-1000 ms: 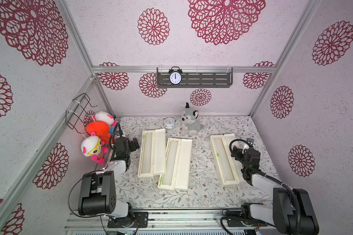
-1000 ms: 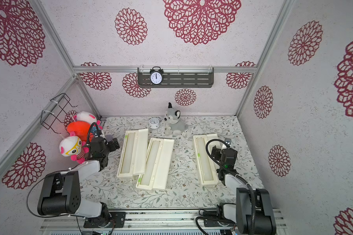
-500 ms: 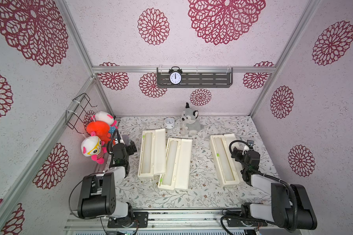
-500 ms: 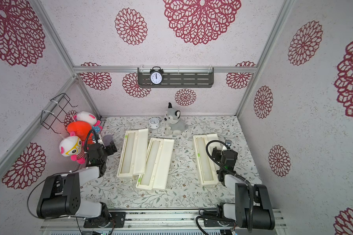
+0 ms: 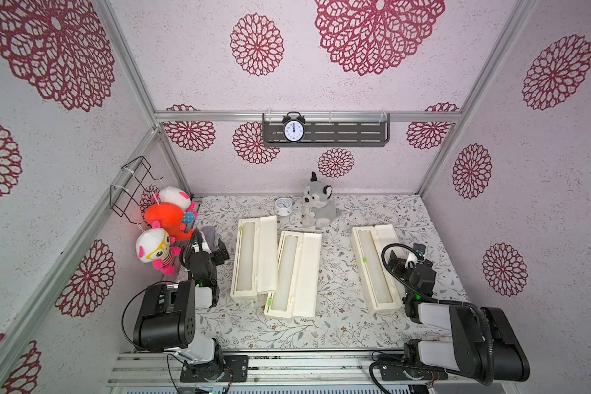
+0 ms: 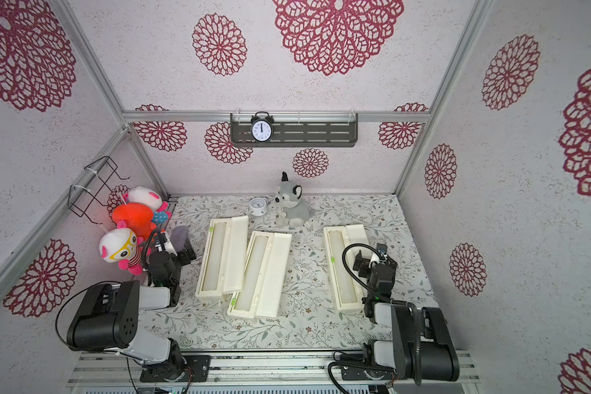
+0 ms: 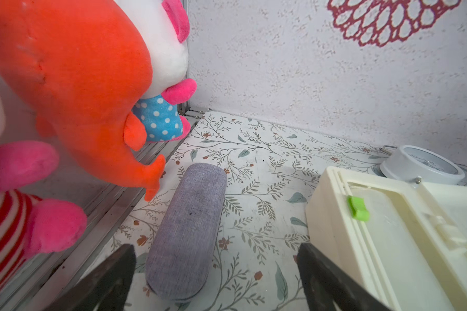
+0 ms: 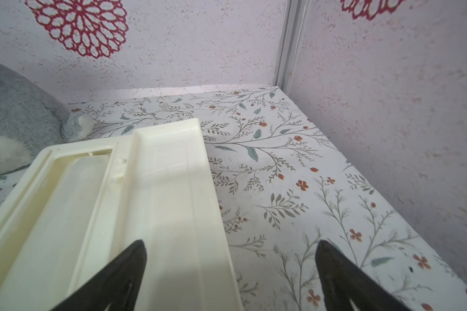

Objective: Put plastic wrap rolls into dispensers
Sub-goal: Reset both arms

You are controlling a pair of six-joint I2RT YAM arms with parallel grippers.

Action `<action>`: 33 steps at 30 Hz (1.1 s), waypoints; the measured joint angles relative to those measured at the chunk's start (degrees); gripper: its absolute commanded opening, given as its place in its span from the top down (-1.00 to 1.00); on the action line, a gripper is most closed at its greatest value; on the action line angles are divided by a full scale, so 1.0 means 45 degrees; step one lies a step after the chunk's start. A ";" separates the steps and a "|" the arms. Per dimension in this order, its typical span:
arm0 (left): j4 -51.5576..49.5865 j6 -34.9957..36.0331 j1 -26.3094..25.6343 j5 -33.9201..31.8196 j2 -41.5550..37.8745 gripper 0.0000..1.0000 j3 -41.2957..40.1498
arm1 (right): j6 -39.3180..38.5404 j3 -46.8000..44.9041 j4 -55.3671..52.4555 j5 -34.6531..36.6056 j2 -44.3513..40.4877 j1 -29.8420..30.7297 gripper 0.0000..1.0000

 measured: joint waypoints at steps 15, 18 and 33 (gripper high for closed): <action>-0.1258 0.0000 0.0005 -0.0146 0.0000 -0.95 0.1044 | 0.0087 0.0432 0.2861 -0.1753 0.2667 -0.0316 -0.98; -0.1375 0.0005 0.0005 -0.0141 0.0005 -0.95 0.1049 | -0.0010 0.1292 0.2297 -0.1355 0.3104 0.0063 -0.98; -0.1433 0.0010 0.0000 -0.0146 0.0005 -0.95 0.1049 | -0.0141 0.1588 0.1855 -0.0486 0.3177 0.0466 -0.98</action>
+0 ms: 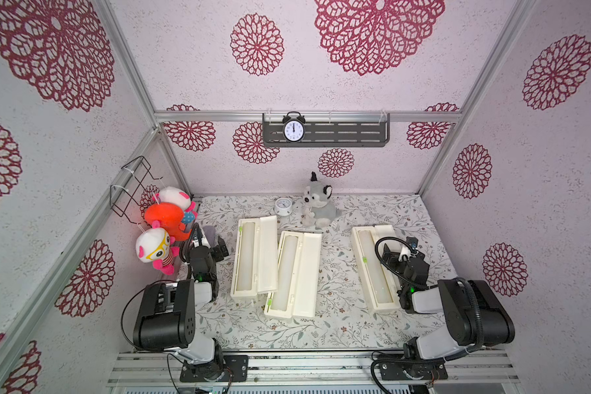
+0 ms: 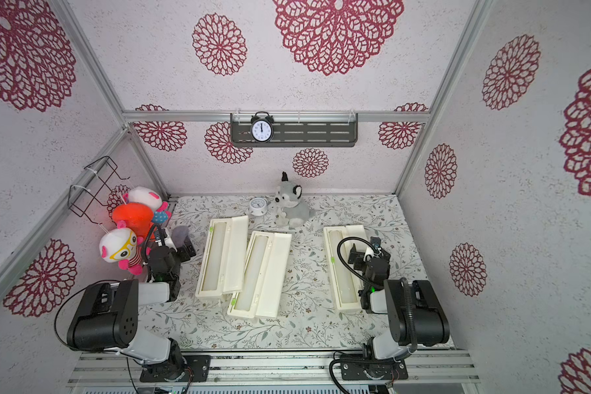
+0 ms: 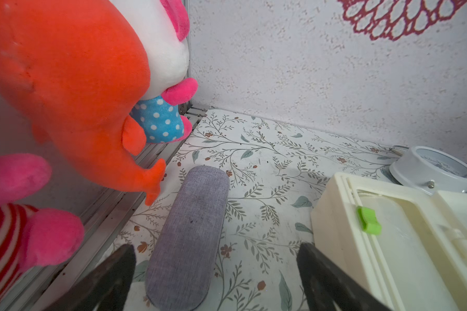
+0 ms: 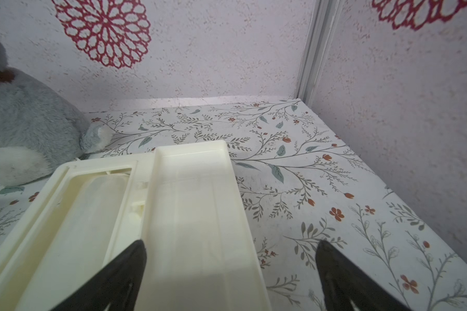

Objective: Put plastic wrap rolls into dispensers
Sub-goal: Reset both arms

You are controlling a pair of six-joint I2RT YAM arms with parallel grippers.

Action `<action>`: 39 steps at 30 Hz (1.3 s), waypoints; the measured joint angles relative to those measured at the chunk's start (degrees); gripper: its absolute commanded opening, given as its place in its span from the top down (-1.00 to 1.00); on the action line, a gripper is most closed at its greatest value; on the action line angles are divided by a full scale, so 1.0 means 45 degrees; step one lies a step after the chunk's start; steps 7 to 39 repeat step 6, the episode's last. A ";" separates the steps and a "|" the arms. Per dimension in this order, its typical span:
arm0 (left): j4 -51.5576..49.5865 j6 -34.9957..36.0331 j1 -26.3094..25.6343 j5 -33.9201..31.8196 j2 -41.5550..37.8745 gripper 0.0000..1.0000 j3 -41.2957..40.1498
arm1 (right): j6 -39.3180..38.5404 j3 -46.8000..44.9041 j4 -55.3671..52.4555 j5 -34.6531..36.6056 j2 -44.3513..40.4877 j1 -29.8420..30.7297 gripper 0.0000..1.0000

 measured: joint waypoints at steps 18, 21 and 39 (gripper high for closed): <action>0.0000 0.0000 0.0000 0.0000 0.0000 -0.95 0.0000 | -0.0087 0.0010 -0.0015 0.0107 0.0000 0.0063 -0.98; 0.0000 0.0000 0.0000 0.0000 0.0000 -0.95 0.0000 | -0.0087 0.0010 -0.0015 0.0107 0.0000 0.0063 -0.98; 0.0000 0.0000 0.0000 0.0000 0.0000 -0.95 0.0000 | -0.0087 0.0010 -0.0015 0.0107 0.0000 0.0063 -0.98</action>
